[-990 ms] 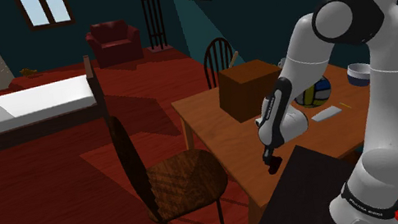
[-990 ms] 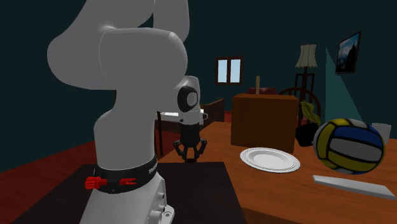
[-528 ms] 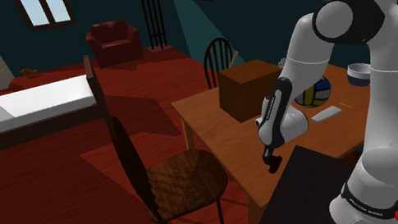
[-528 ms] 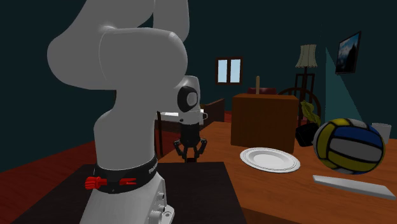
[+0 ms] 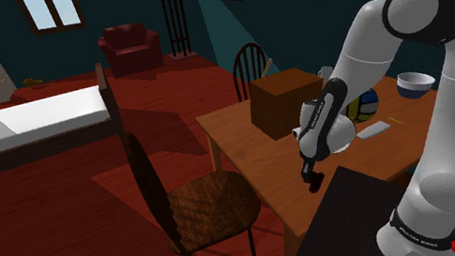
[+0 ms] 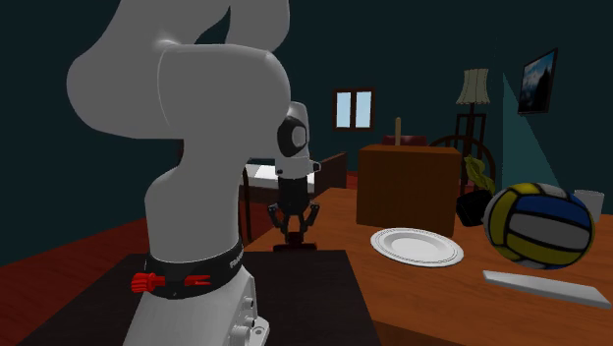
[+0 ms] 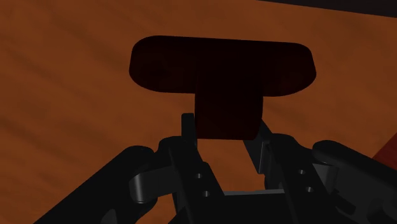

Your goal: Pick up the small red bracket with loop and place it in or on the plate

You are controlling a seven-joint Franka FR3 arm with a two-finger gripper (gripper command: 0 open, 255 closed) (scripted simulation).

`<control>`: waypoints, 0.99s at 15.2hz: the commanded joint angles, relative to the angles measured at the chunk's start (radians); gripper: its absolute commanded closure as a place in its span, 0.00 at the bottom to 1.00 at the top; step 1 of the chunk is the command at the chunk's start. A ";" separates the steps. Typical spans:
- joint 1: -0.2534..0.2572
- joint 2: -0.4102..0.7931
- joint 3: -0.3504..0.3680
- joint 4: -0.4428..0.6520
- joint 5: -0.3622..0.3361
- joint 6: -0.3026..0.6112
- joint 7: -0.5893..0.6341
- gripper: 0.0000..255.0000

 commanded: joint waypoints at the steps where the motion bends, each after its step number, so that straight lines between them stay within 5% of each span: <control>1: 0.022 -0.047 -0.036 -0.008 -0.044 -0.039 0.028 1.00; 9: 0.027 -0.216 -0.077 -0.023 -0.185 -0.187 0.125 1.00; 15: -0.044 -0.113 -0.155 0.117 -0.094 -0.225 -0.109 1.00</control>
